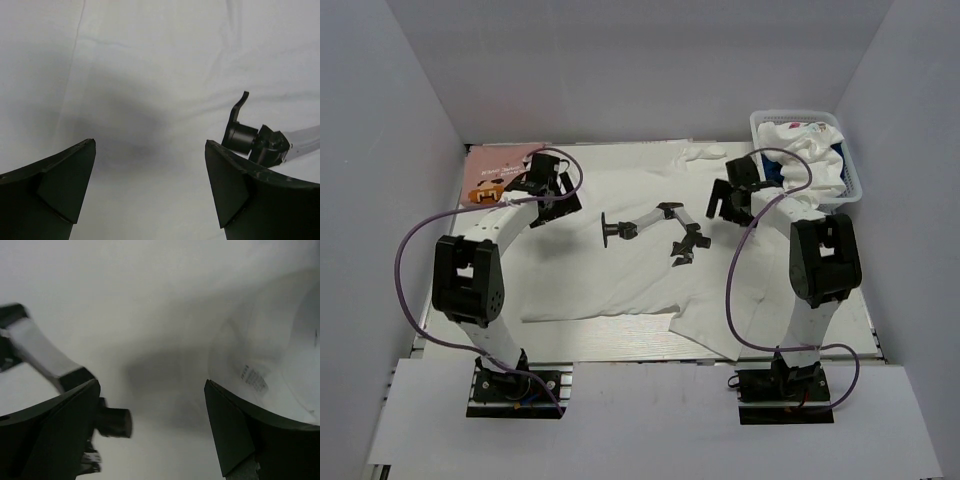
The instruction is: Fold and stack the t-shirts
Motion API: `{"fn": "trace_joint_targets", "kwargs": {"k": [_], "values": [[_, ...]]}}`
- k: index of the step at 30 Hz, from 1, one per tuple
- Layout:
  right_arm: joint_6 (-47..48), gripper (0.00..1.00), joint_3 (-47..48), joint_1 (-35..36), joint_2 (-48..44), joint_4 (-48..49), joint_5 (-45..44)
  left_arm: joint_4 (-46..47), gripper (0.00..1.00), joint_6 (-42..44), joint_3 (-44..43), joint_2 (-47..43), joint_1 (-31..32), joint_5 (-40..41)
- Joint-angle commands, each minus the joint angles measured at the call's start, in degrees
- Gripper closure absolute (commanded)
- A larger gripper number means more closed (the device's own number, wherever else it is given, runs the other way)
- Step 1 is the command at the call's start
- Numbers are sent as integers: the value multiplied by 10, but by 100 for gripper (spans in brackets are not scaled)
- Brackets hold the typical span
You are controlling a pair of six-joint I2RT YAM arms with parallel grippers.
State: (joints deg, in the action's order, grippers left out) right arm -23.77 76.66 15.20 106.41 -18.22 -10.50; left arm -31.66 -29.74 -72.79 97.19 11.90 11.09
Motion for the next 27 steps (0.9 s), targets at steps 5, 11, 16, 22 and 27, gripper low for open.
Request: {"fn": "trace_joint_targets", "kwargs": {"k": [5, 11, 16, 22, 27], "values": [[20, 10, 8, -2, 48, -63, -36, -8, 0, 28, -85, 118, -4, 13], [50, 10, 134, -9, 156, -112, -69, -23, 0, 28, -155, 213, -9, 7], [57, 10, 269, -21, 260, -141, -65, -74, 0, 28, -259, 308, -9, 29], [89, 10, 473, -39, 365, -144, 0, -105, 0, 28, -329, 346, -14, 29], [173, 10, 467, -23, 315, -114, 28, -122, 0, 28, -332, 300, -8, 11]]}}
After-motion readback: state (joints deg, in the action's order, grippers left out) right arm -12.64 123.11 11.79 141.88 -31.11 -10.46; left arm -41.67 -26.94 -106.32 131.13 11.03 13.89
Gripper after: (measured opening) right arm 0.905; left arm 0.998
